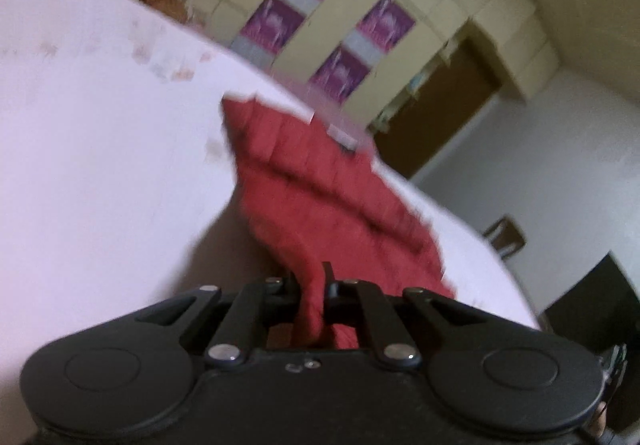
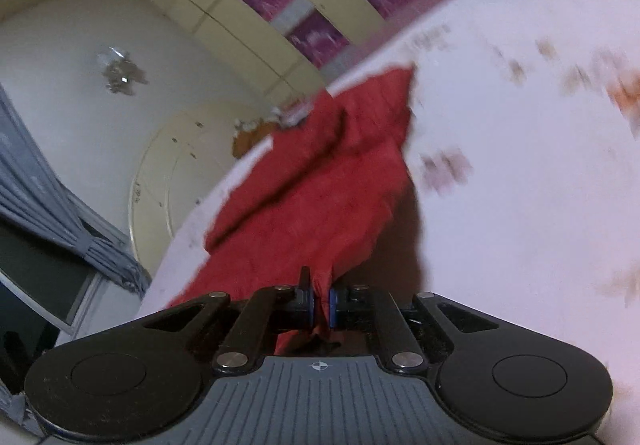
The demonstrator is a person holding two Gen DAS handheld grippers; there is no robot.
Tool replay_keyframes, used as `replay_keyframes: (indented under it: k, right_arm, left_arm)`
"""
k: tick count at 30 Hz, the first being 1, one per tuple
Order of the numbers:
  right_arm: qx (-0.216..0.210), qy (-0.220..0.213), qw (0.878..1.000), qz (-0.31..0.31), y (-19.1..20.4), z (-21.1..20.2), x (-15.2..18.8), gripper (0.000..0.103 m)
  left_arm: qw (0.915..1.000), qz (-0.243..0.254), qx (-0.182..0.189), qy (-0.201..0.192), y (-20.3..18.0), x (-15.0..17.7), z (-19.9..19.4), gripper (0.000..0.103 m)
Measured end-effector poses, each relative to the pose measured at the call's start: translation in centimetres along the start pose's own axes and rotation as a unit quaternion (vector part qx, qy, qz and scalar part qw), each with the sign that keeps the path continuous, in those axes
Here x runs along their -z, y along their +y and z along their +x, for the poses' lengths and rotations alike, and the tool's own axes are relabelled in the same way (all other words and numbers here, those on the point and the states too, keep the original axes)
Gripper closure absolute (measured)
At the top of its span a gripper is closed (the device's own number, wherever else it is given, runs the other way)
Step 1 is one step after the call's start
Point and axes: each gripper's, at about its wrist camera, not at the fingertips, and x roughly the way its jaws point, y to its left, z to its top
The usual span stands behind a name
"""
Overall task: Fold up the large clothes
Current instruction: 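Grasp the jacket hem with both grippers and lift it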
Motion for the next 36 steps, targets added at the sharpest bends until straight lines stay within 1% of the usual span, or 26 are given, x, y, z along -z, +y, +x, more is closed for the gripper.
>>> replay_keyframes:
  k: [4, 7, 10, 12, 15, 17, 21, 23, 24, 25, 26, 27, 28, 29, 30, 31, 32, 34, 35, 36]
  right_arm:
    - [-0.006, -0.03, 0.999, -0.018, 2.0, 1.4, -4.4, 0.097]
    - [-0.014, -0.052, 0.998, -0.015, 2.9, 3.6, -8.2, 0.097]
    - [-0.017, -0.062, 0.998, -0.012, 3.4, 7.0, -12.0, 0.097]
    - [-0.015, -0.065, 0.998, -0.011, 3.5, 9.3, -14.5, 0.097]
    - [-0.006, -0.064, 0.998, 0.002, 2.5, 13.6, -17.8, 0.097]
    - [0.003, -0.061, 0.998, 0.015, 1.4, 16.7, -19.8, 0.097]
    - [0.021, -0.05, 0.997, 0.046, -1.2, 22.0, -23.0, 0.097]
    - [0.036, -0.04, 0.997, 0.055, -2.5, 24.7, -24.4, 0.097]
    - [0.039, -0.038, 0.997, 0.056, -3.1, 25.7, -24.7, 0.097]
    - [0.048, -0.039, 0.997, 0.055, -3.6, 26.9, -25.2, 0.096]
    - [0.064, -0.039, 0.995, 0.059, -4.2, 27.8, -25.6, 0.062]
    - [0.088, -0.045, 0.993, 0.067, -4.8, 28.3, -25.8, 0.033]
    - [0.097, -0.072, 0.991, 0.057, -5.1, 28.2, -25.7, 0.012]
    - [0.098, -0.076, 0.991, 0.048, -5.4, 28.4, -25.7, 0.013]
    - [0.104, -0.067, 0.991, 0.049, -5.8, 28.8, -25.7, 0.016]
    - [0.108, -0.053, 0.992, 0.042, -6.3, 29.4, -25.6, 0.027]
    - [0.121, -0.04, 0.991, 0.03, -6.6, 30.1, -25.4, 0.032]
    - [0.146, -0.017, 0.989, 0.009, -7.2, 31.7, -25.1, 0.035]
    - [0.156, -0.006, 0.988, 0.003, -7.5, 32.6, -24.9, 0.036]
    - [0.17, 0.006, 0.985, -0.006, -7.7, 33.5, -24.8, 0.036]
  left_arm:
    - [0.9994, 0.009, 0.021, -0.025, -1.4, -4.7, 2.6, 0.097]
    - [0.9987, 0.014, 0.037, -0.033, -2.1, -8.6, 5.7, 0.097]
    - [0.9982, 0.027, 0.043, -0.031, -2.4, -12.3, 9.8, 0.097]
    - [0.9983, 0.032, 0.043, -0.022, -2.2, -14.6, 12.9, 0.097]
    - [0.9986, 0.037, 0.038, -0.005, -1.4, -17.5, 17.8, 0.097]
    - [0.9989, 0.031, 0.033, 0.007, -0.4, -19.1, 20.9, 0.097]
    - [0.9992, 0.016, 0.023, 0.028, 2.2, -21.5, 26.4, 0.097]
    - [0.999, 0.023, 0.022, 0.03, 3.2, -22.5, 28.7, 0.093]
    - [0.9992, 0.013, 0.025, 0.027, 3.9, -22.9, 29.7, 0.076]
    - [0.9993, -0.004, 0.028, 0.024, 4.8, -23.3, 30.5, 0.03]
    - [0.9995, -0.029, 0.015, 0.005, 5.7, -23.7, 30.8, 0.01]
    - [0.9988, -0.043, 0.007, -0.023, 6.4, -23.8, 30.6, 0.002]
    - [0.9981, -0.049, 0.016, -0.034, 7.0, -24.0, 30.7, 0.001]
    - [0.9981, -0.053, 0.019, -0.025, 7.6, -24.2, 31.2, 0.002]
    - [0.9989, -0.044, 0.012, -0.01, 7.8, -24.2, 31.7, 0.005]
    - [0.9997, -0.023, 0.006, 0.004, 7.8, -24.1, 32.3, 0.009]
    - [0.9996, 0.001, -0.004, 0.026, 7.8, -23.9, 33.2, 0.011]
    - [0.9966, 0.029, -0.021, 0.074, 8.1, -23.4, 35.1, 0.02]
    - [0.9942, 0.039, -0.03, 0.096, 8.3, -23.1, 36.1, 0.022]
    - [0.991, 0.051, -0.041, 0.117, 8.3, -22.8, 37.1, 0.028]
